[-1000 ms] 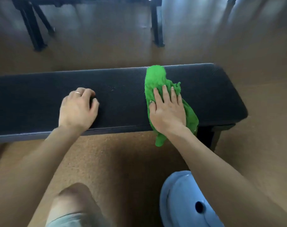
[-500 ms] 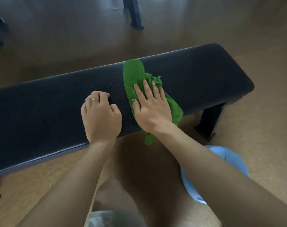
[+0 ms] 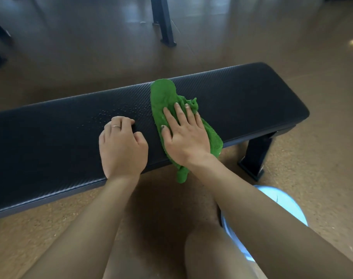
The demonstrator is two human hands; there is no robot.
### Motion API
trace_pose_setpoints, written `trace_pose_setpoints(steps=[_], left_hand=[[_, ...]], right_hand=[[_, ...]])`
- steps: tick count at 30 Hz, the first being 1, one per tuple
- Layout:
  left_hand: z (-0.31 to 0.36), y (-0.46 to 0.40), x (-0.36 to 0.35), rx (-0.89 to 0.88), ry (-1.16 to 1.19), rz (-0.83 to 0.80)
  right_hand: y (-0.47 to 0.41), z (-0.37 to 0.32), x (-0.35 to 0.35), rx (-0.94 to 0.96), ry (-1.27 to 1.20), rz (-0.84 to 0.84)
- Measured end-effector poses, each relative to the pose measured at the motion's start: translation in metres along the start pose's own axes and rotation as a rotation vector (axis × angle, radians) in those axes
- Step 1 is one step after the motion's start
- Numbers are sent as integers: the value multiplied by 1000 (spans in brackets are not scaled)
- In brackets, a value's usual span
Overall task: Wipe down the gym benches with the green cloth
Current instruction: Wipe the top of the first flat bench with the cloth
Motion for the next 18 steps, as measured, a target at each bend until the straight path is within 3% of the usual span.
trace_pose_setpoints(steps=[4,9,12,16,18], left_hand=[[-4,1,7,47,59,-30],[3,0,5,107,31,-20],[2,1,4,143,22,18],[1,3,2,155,34,46],[-2,4,2,147,19,46]], right_hand=[[-4,46,9,49,58,-2],[-45,128,32,-231,71,-15],[-41,85,21,-194,57,18],[-16,-10,2,113,13,-4],[-12,-23,-1,211,-27,-45]])
Point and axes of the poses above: each hand's wrist, its own y-axis away from the middle knuckle, its own x-axis out of the back of the hand, z = x × y, the point moved 3 cm from there along -y, towards the middle knuckle, and after that the axes turned 3 degrees about y, right-handed, at the moved point
